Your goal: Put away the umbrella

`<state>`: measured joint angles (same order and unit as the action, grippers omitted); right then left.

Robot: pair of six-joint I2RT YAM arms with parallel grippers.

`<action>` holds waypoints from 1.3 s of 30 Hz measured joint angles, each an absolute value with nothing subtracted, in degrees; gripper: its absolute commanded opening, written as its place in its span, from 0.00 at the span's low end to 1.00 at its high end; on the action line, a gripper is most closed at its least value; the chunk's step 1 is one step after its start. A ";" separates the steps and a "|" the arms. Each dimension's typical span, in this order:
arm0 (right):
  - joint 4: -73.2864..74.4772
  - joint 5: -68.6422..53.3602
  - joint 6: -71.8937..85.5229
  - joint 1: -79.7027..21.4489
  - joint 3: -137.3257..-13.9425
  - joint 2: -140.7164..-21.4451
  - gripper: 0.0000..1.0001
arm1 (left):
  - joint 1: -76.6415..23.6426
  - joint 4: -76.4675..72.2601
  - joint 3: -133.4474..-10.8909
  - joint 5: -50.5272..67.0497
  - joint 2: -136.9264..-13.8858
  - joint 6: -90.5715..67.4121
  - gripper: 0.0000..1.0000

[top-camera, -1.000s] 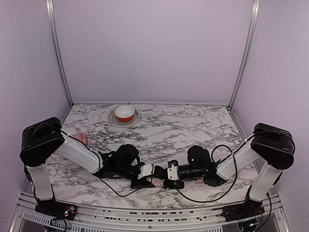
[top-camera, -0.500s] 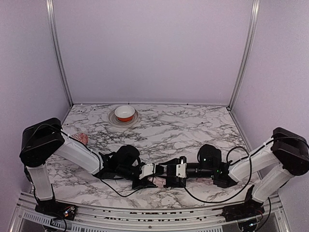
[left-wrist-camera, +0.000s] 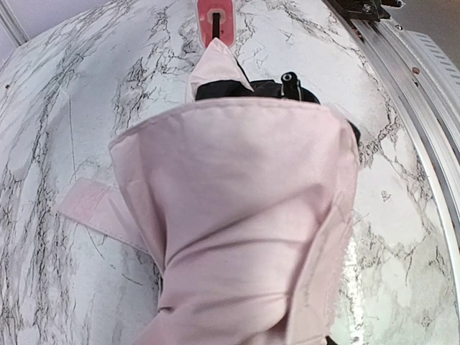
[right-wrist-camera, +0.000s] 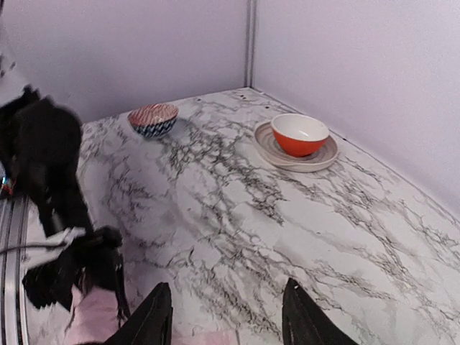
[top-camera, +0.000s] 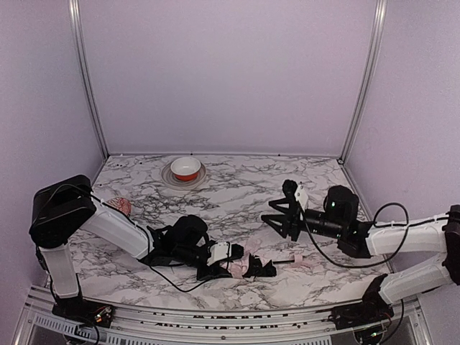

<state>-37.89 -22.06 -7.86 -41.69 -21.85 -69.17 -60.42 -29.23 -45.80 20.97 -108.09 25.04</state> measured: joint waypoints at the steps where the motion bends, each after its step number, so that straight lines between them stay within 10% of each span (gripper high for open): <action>1: -33.63 -21.69 -5.06 -39.92 -25.93 -70.00 0.46 | -60.42 -29.21 -45.80 20.99 -108.09 25.12 0.00; 8: -3.81 -17.28 6.37 -37.41 -56.77 -83.20 0.38 | -60.66 -28.36 -45.91 20.40 -108.01 27.83 0.00; 15: 13.52 -18.94 11.51 -37.39 -55.59 -89.30 0.39 | -61.36 -27.92 -45.91 17.28 -107.63 29.89 0.00; 29: 17.45 -16.08 10.92 -34.00 -55.24 -90.15 0.41 | -60.49 -23.53 -45.91 5.69 -100.95 23.88 0.00; 39: 2.57 -19.73 0.60 -31.05 -47.64 -63.11 0.47 | -56.05 -15.31 -51.62 0.99 -94.43 19.05 0.00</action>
<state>2.57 -19.73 0.60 -31.05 -47.64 -63.11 -56.05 -15.31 -51.62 0.99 -94.43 19.05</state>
